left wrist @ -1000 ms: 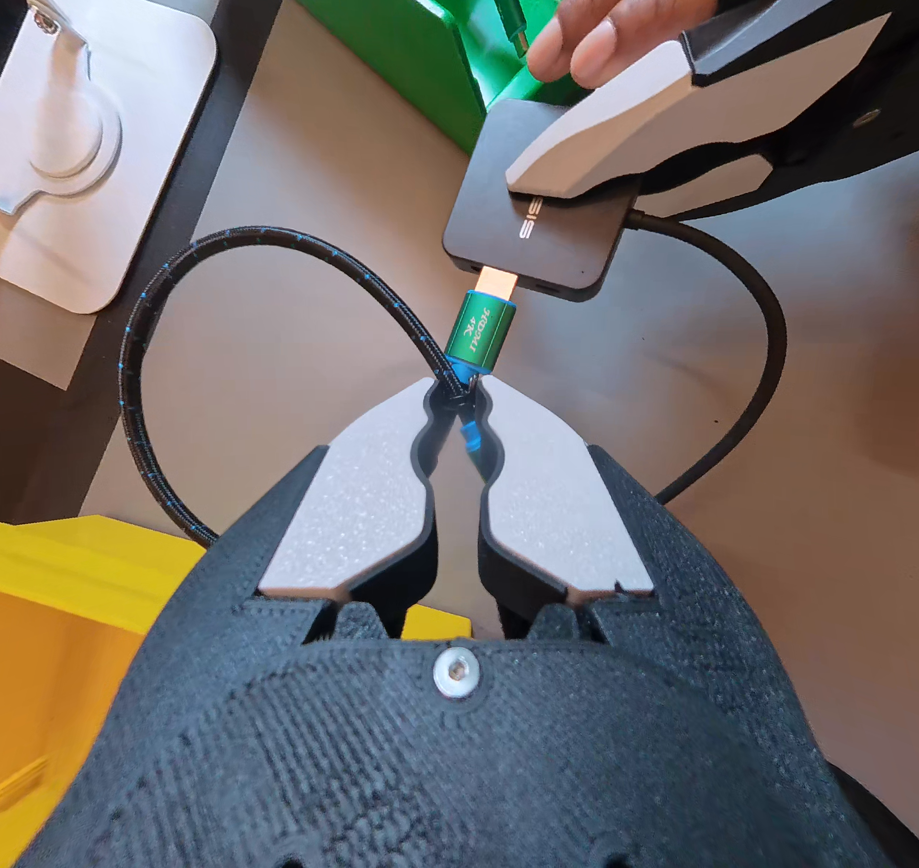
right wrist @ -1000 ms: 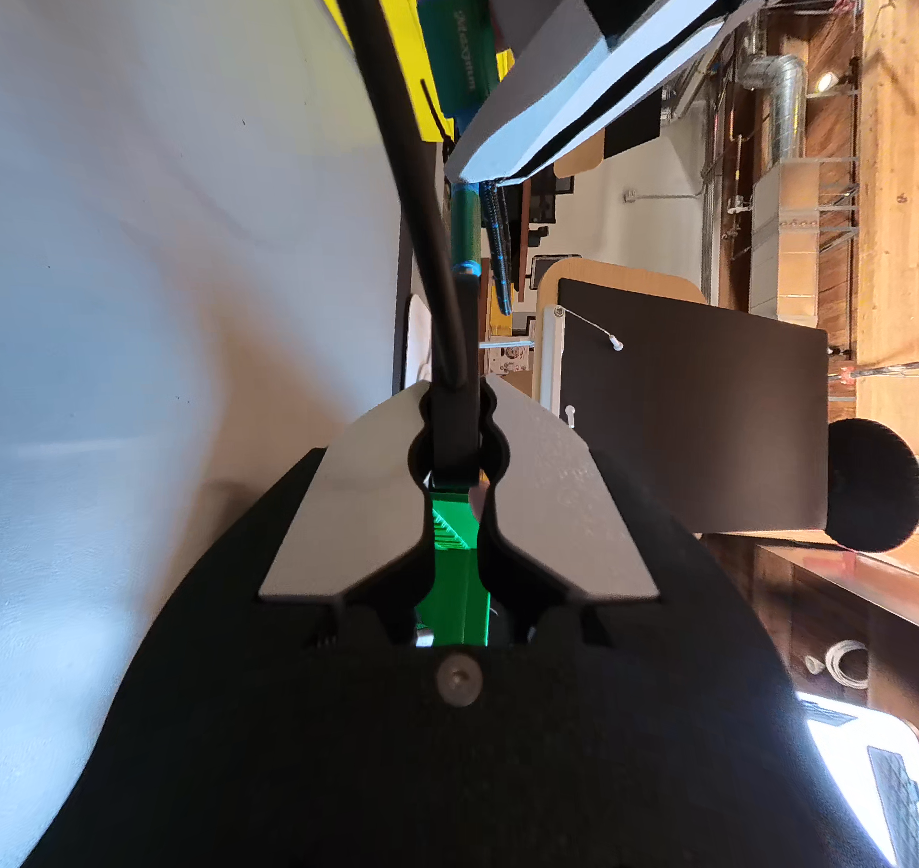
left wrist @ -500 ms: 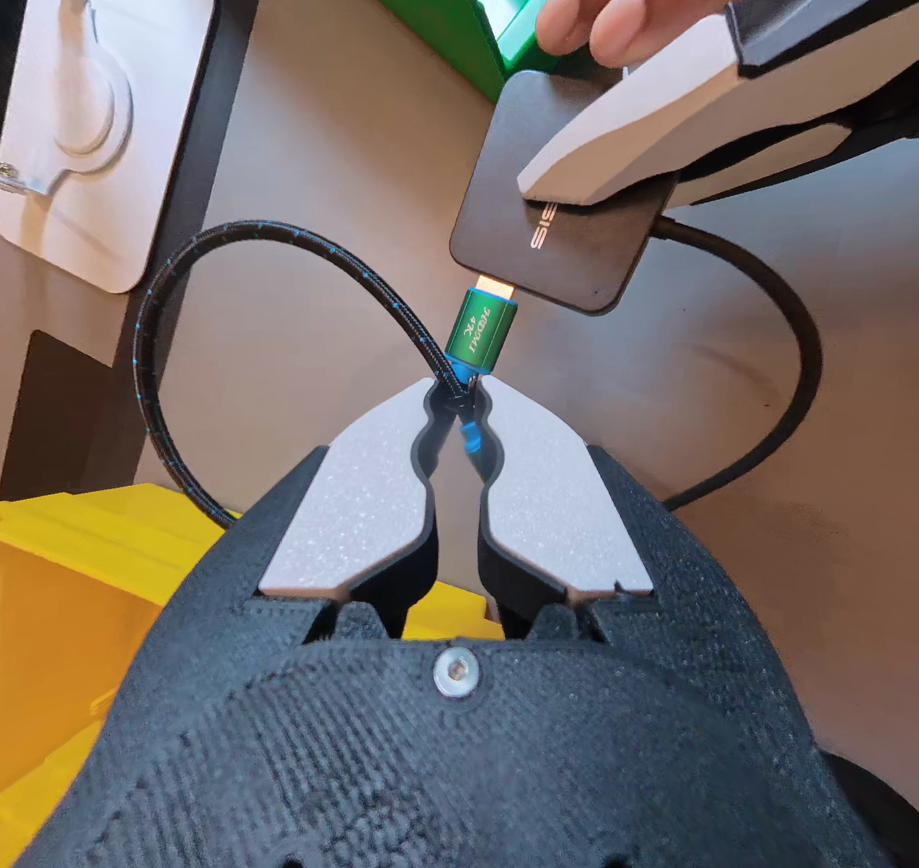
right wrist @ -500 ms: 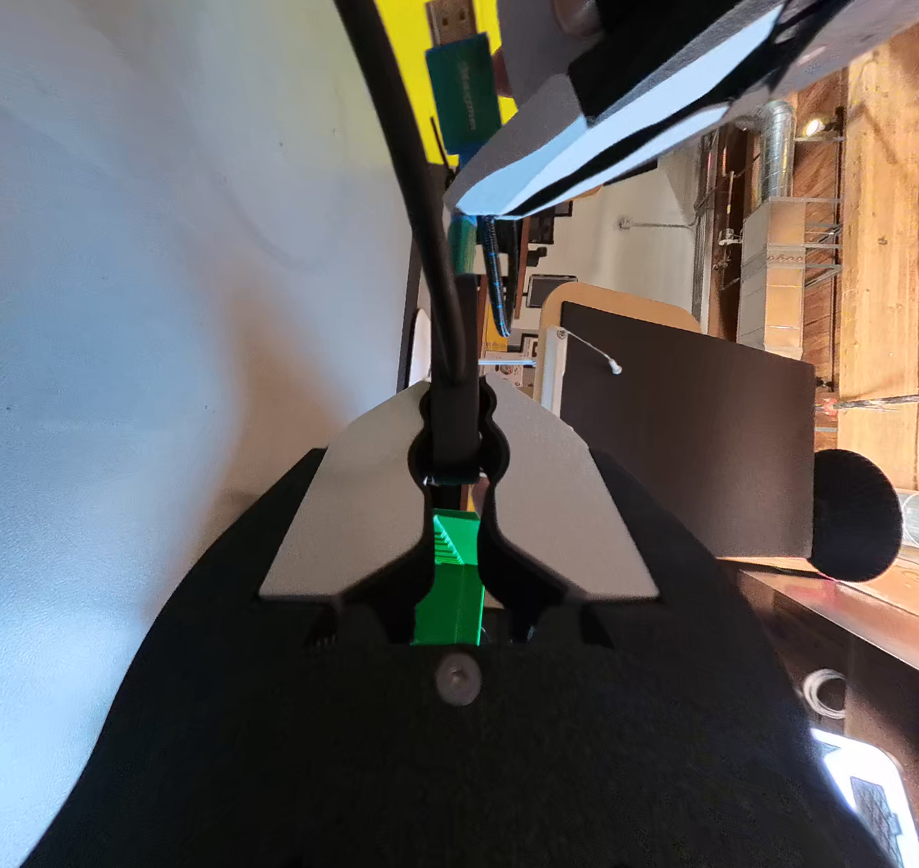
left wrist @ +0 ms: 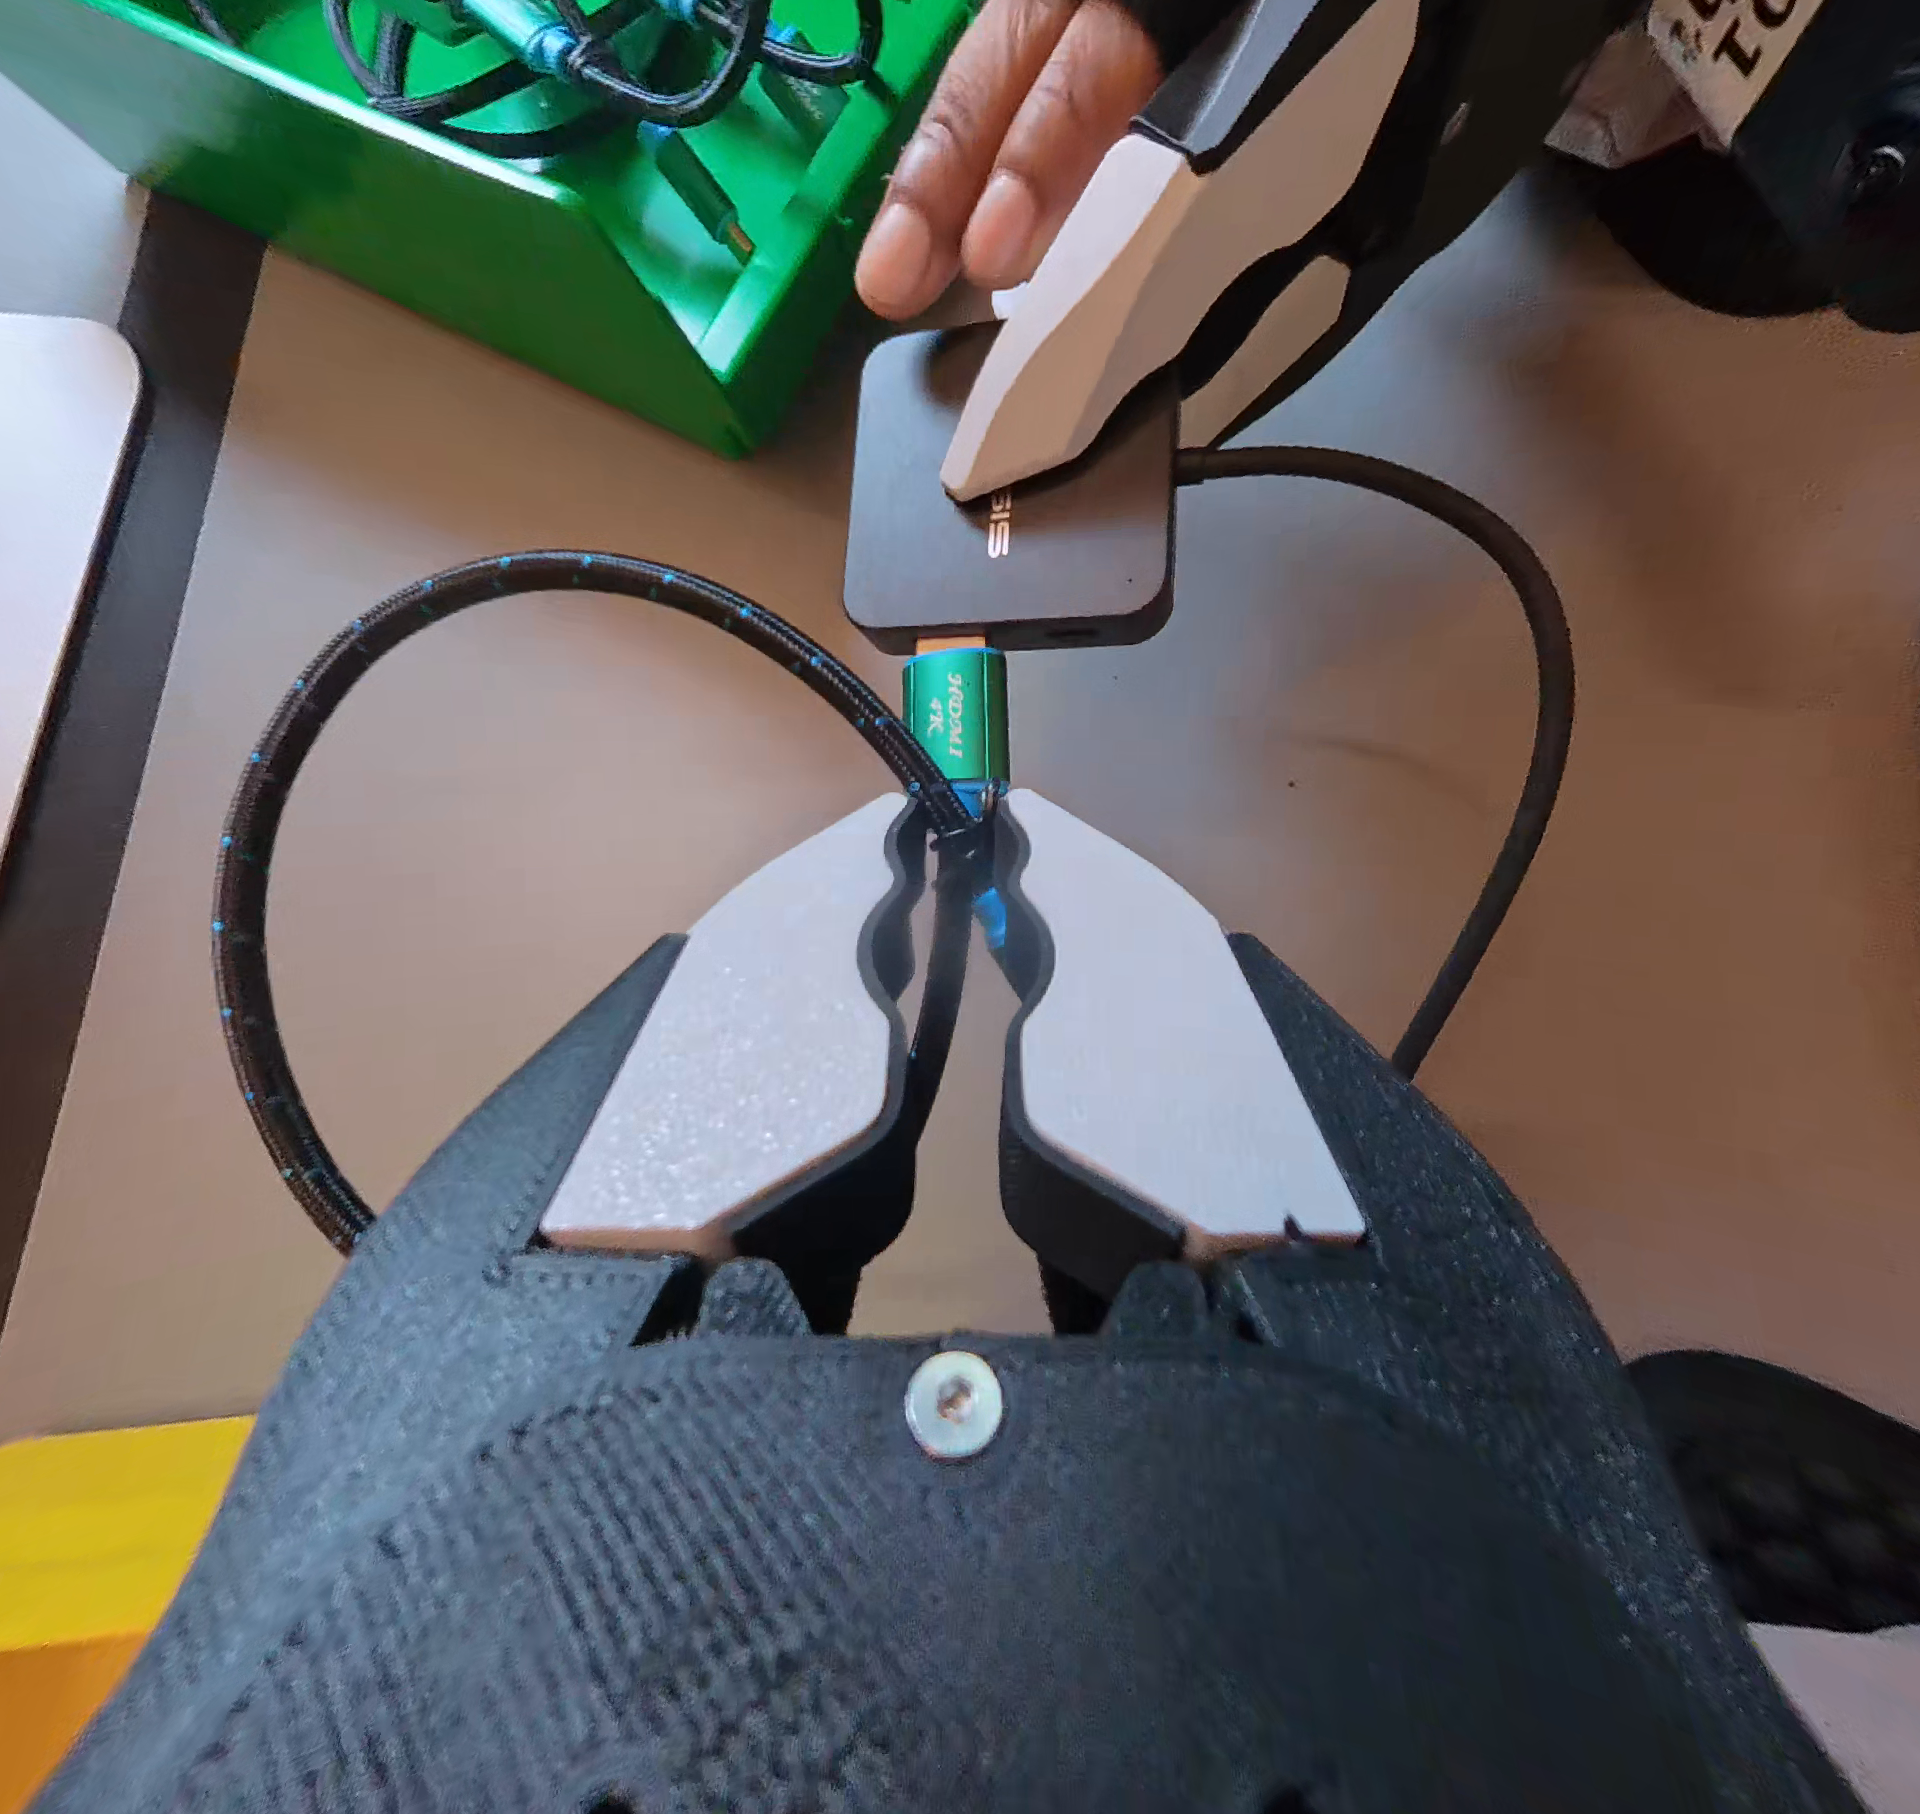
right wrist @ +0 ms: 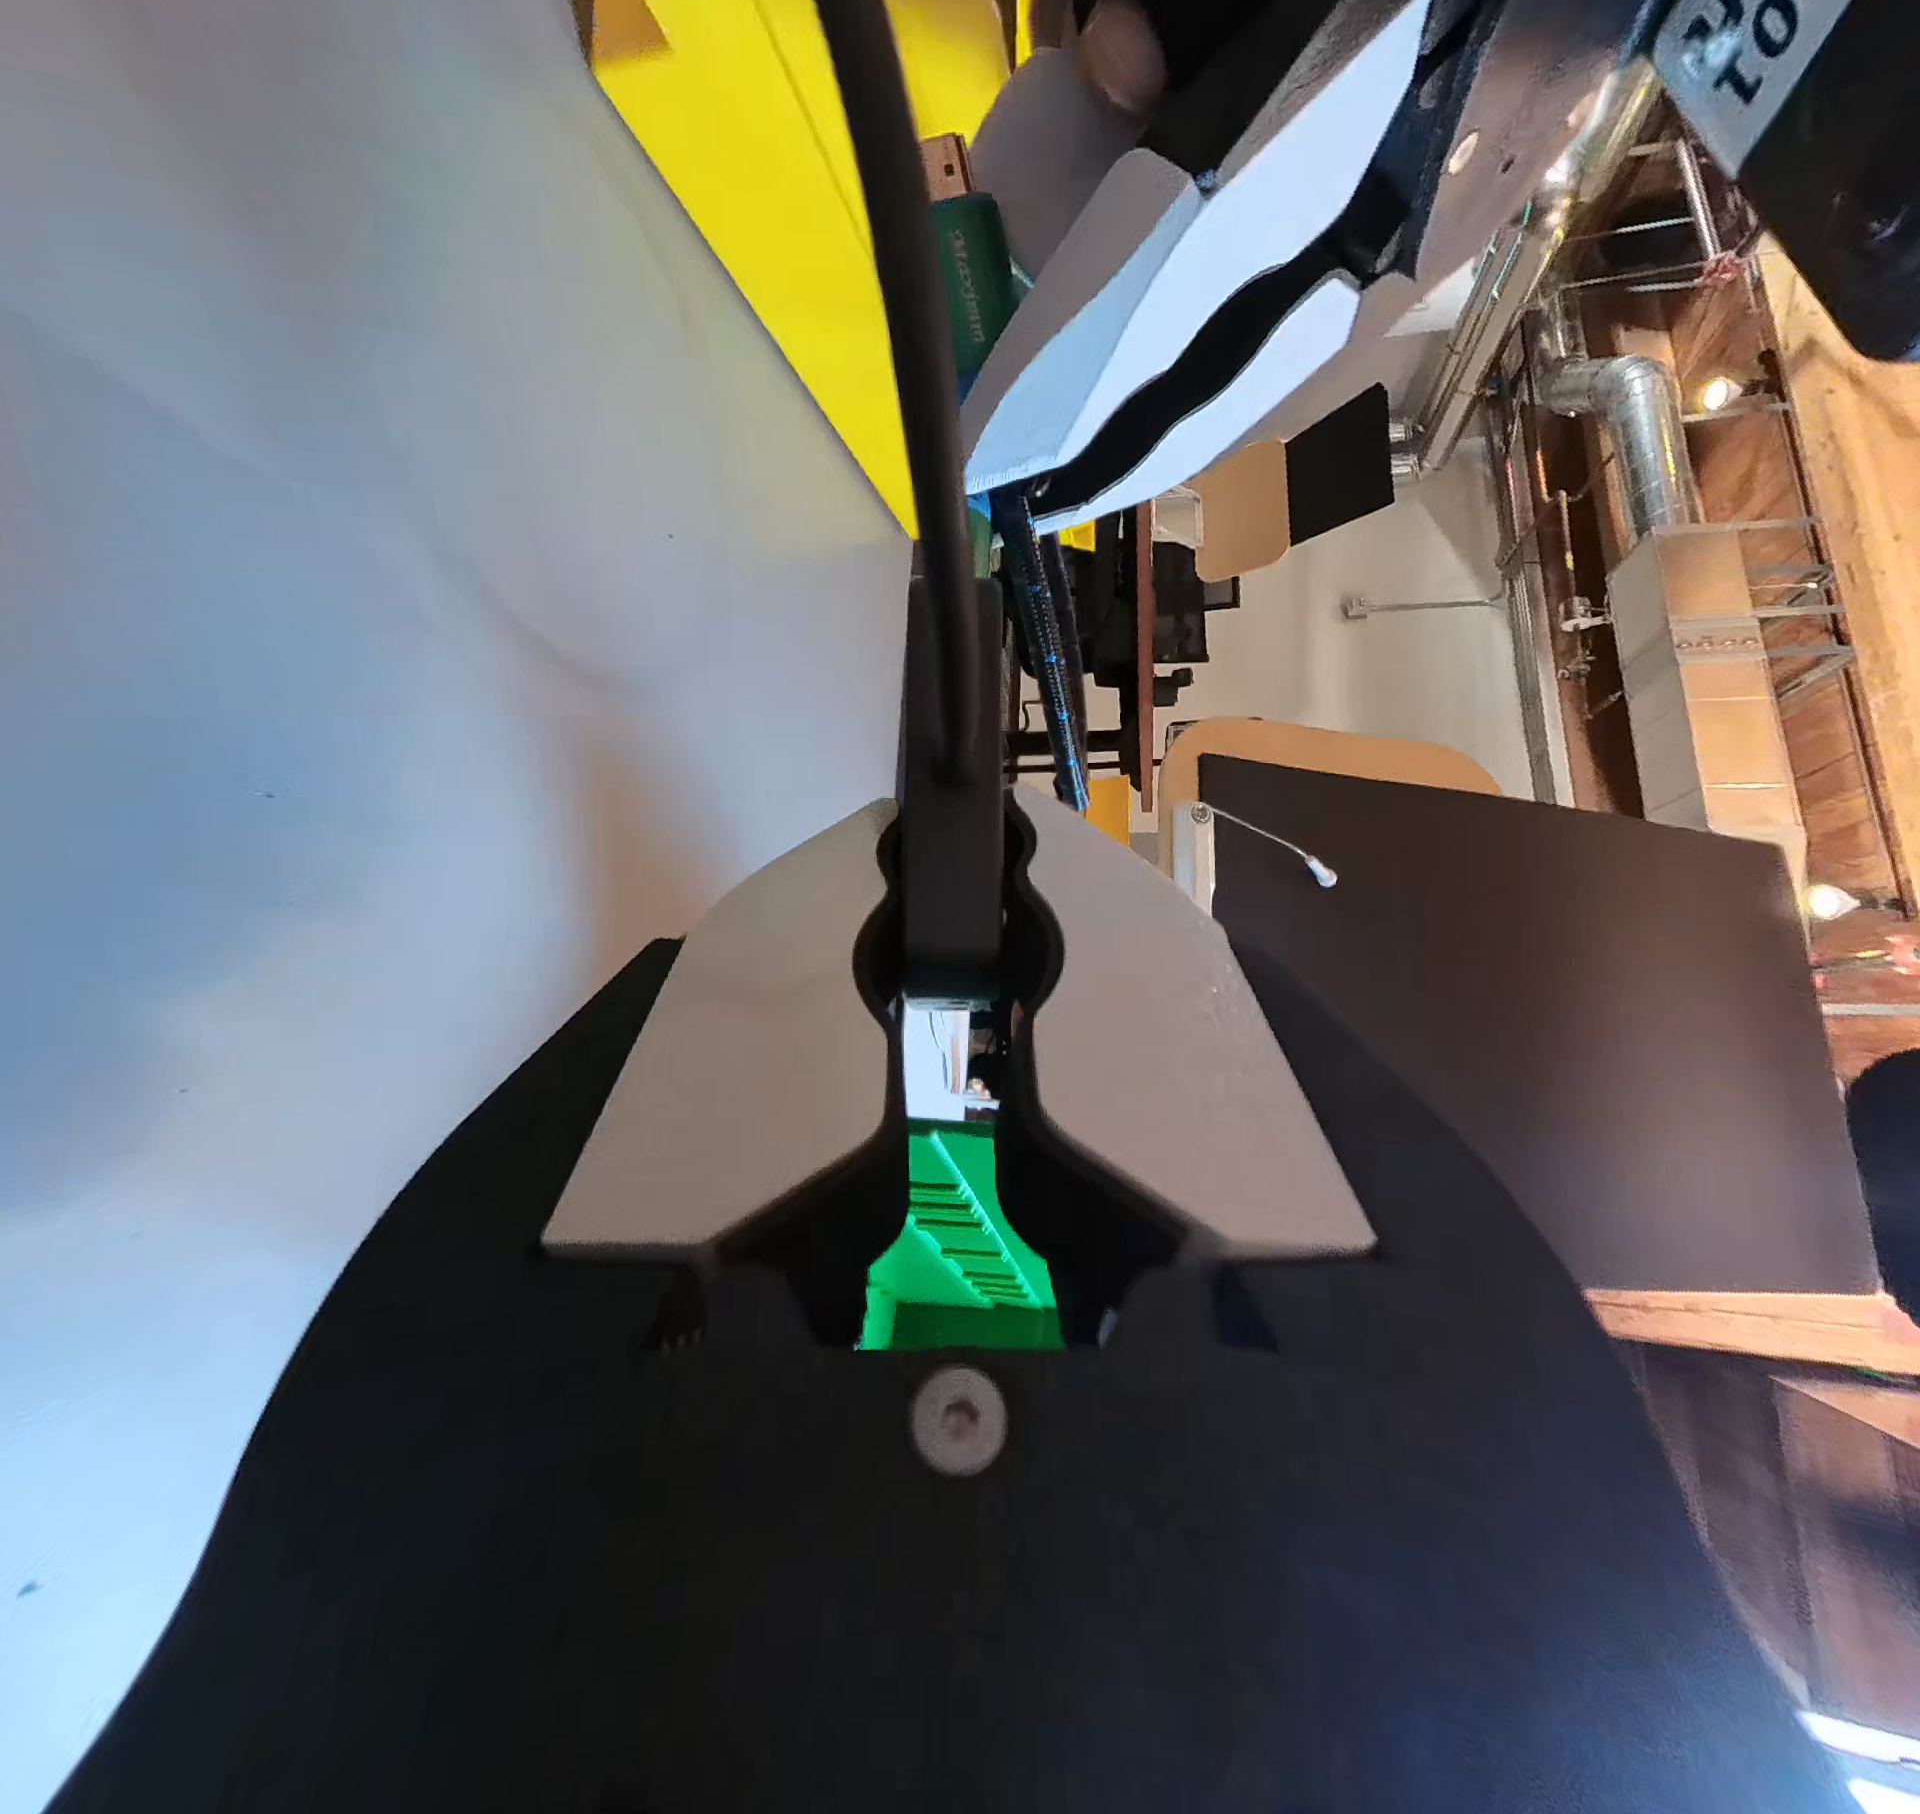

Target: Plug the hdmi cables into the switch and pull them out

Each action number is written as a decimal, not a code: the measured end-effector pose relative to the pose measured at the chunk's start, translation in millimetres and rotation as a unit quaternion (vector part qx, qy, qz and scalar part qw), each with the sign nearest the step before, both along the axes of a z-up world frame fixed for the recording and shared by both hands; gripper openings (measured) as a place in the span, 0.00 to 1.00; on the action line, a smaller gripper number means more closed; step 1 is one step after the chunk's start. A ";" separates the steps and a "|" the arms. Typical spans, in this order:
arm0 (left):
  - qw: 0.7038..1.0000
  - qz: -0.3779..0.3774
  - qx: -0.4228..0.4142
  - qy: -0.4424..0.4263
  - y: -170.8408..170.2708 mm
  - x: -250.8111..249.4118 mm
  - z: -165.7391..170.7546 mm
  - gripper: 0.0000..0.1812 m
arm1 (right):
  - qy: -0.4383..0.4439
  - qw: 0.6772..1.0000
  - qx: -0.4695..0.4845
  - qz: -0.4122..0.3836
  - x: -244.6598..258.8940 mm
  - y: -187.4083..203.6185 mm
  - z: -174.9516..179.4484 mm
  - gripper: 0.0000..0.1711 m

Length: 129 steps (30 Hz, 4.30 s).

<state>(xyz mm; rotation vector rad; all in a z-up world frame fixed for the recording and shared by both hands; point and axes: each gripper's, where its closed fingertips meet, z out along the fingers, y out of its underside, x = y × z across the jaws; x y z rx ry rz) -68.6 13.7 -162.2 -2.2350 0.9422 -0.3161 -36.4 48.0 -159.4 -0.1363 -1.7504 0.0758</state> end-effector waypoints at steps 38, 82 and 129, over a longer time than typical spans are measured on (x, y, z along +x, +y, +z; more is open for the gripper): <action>0.916 -0.001 0.320 -0.241 -32.3 6.5 183.6 0.13 | 0.076 0.818 -0.555 0.127 42.5 4.4 106.9 0.08; 0.926 -0.026 0.267 -0.266 8.3 75.8 140.3 0.11 | -0.070 0.668 -0.707 0.222 39.9 -36.7 98.3 0.09; 0.935 0.062 0.251 -0.243 25.9 20.2 127.0 0.29 | -0.026 0.880 -0.197 -0.430 91.4 228.2 39.4 0.18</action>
